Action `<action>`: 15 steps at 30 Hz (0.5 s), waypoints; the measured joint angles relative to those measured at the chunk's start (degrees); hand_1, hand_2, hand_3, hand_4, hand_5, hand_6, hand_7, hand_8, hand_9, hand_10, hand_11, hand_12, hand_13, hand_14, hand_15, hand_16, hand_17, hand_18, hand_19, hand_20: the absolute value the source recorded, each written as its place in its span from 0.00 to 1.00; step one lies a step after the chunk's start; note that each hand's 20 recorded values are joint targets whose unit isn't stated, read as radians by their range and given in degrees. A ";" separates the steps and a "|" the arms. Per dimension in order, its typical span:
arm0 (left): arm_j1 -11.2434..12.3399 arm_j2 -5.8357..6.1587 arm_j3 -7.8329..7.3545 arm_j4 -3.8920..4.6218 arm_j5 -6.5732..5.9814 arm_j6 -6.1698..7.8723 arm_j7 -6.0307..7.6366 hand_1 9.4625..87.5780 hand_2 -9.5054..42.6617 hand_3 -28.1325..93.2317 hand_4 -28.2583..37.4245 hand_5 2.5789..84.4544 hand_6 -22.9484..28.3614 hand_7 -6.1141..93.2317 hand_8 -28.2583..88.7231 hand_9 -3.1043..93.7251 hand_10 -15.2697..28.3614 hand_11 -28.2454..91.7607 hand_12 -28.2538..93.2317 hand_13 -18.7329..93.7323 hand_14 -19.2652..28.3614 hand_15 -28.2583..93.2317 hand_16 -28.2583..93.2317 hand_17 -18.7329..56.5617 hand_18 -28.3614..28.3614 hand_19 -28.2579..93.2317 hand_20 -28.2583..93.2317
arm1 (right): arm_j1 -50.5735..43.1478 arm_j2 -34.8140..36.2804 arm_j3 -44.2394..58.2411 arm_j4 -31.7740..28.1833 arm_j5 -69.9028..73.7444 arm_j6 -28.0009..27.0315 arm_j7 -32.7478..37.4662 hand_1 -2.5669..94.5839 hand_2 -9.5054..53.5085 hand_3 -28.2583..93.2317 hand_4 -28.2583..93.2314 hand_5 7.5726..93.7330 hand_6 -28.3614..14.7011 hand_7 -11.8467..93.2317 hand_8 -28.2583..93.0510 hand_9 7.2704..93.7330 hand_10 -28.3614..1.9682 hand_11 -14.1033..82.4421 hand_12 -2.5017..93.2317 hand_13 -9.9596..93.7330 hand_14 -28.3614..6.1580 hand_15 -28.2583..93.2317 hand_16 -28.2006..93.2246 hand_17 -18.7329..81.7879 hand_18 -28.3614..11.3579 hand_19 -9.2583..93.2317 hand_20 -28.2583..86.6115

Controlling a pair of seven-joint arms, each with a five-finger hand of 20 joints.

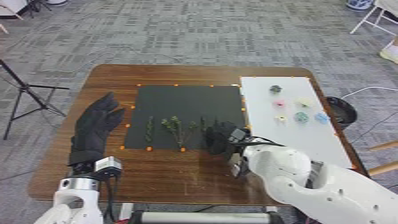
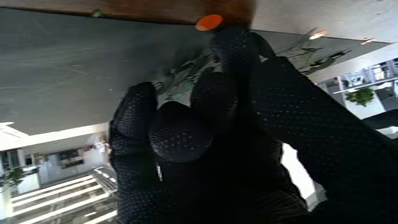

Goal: Arrange flowers

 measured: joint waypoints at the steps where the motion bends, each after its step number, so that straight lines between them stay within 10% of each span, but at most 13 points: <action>1: 0.00 0.00 0.00 0.00 0.00 0.00 0.00 0.26 0.10 0.81 0.08 0.35 0.48 0.32 0.15 0.30 0.62 0.49 0.40 0.38 0.70 0.55 0.27 0.14 0.85 0.57 0.38 | 0.02 -0.07 -0.07 0.00 -0.23 -0.01 0.03 0.41 0.11 0.98 0.09 0.71 0.59 0.35 0.30 0.67 0.54 0.66 0.80 0.68 0.44 0.95 0.59 0.44 0.19 0.84 0.68; 11: 0.31 0.03 -0.33 -0.01 -0.07 0.04 0.04 0.26 0.10 0.81 0.08 0.35 0.48 0.32 0.15 0.30 0.62 0.49 0.40 0.38 0.70 0.55 0.27 0.14 0.85 0.57 0.38 | -0.87 1.26 1.63 -0.10 -2.85 -0.36 1.89 0.41 0.10 0.98 0.09 0.66 0.59 0.39 0.33 0.66 0.54 0.65 0.82 0.68 0.44 0.95 0.60 0.44 0.19 0.84 0.68; 15: 0.39 0.03 -0.36 -0.03 -0.11 0.06 0.03 0.26 0.11 0.81 0.08 0.35 0.48 0.32 0.15 0.30 0.62 0.49 0.40 0.38 0.70 0.55 0.27 0.14 0.85 0.57 0.38 | -2.50 2.71 4.25 0.00 -2.71 0.61 2.17 0.42 0.10 1.00 0.08 0.56 0.62 0.39 0.15 0.64 0.53 0.66 0.82 0.68 0.45 0.95 0.59 0.44 0.19 0.85 0.67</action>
